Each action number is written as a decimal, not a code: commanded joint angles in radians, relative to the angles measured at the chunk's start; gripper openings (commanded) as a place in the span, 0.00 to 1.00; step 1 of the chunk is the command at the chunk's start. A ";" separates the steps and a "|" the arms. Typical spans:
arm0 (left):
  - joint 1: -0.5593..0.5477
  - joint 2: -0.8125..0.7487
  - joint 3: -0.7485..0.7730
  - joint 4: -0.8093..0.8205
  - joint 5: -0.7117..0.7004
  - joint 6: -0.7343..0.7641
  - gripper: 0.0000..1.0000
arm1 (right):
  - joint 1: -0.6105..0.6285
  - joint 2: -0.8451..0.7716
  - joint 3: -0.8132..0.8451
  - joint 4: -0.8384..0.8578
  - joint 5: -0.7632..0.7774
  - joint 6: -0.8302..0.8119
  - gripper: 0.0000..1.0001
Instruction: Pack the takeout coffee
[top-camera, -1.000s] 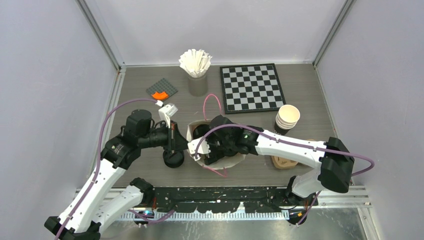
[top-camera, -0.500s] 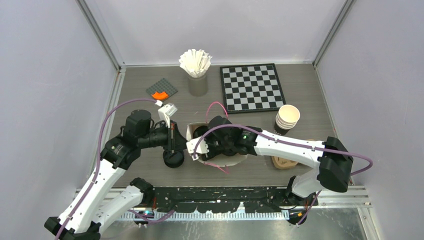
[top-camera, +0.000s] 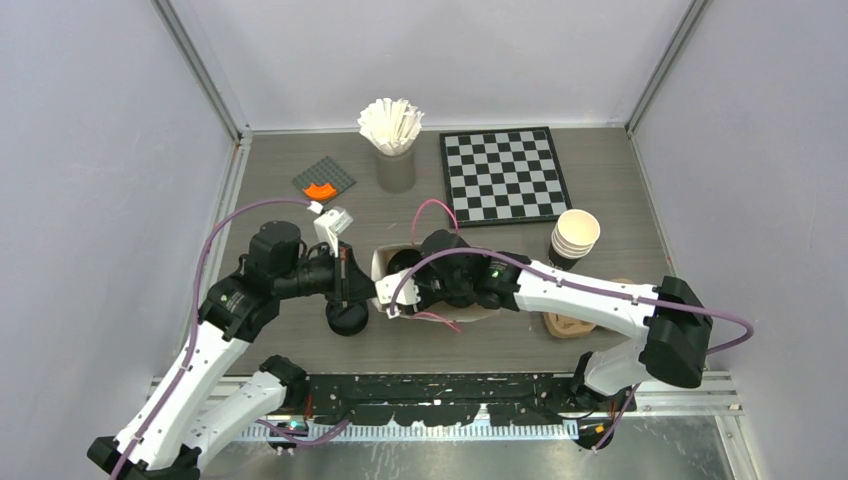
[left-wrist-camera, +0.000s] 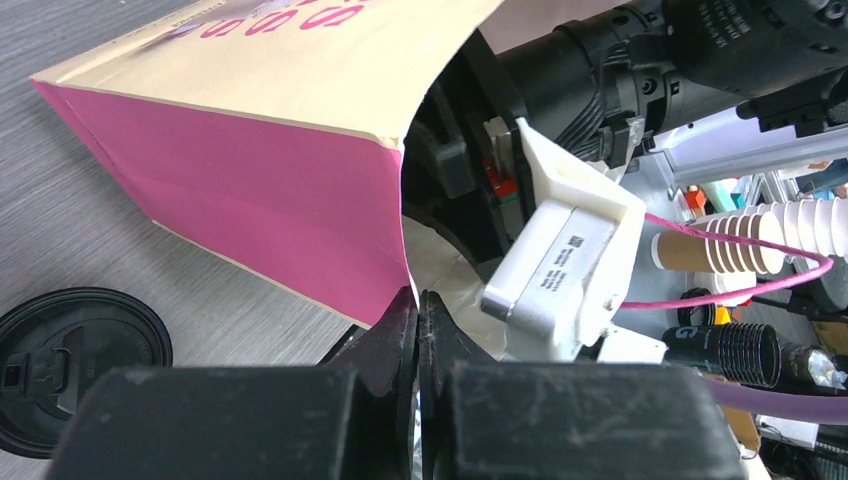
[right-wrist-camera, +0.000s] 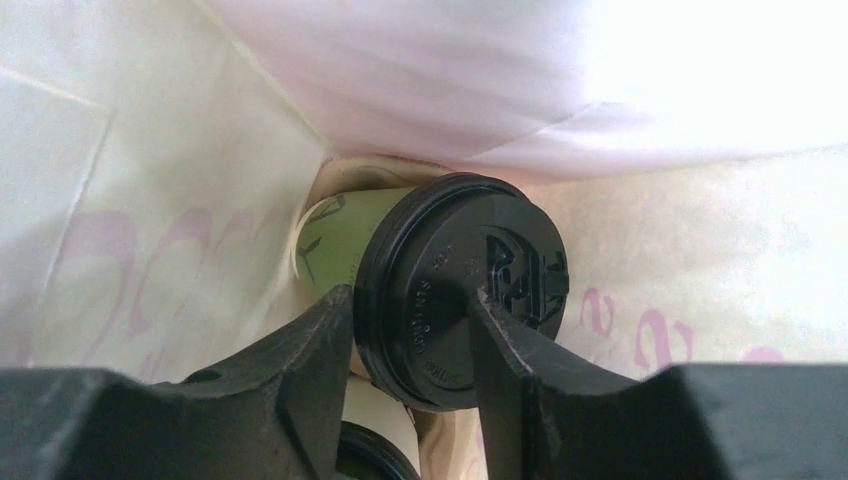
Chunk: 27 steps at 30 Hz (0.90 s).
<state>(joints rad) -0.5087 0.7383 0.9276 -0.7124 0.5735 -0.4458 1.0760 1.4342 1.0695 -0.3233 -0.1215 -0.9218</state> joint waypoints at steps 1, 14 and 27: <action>-0.002 -0.017 0.007 0.022 -0.010 -0.004 0.00 | 0.001 -0.074 0.009 0.005 -0.009 -0.021 0.48; -0.002 -0.017 0.005 0.012 -0.015 0.016 0.00 | 0.023 -0.104 0.020 -0.014 -0.014 -0.048 0.47; -0.002 -0.017 0.002 0.018 0.012 0.015 0.00 | 0.019 -0.026 0.012 0.006 -0.020 -0.034 0.84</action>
<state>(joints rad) -0.5087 0.7322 0.9264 -0.7166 0.5625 -0.4404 1.0920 1.3808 1.0691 -0.3470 -0.1329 -0.9661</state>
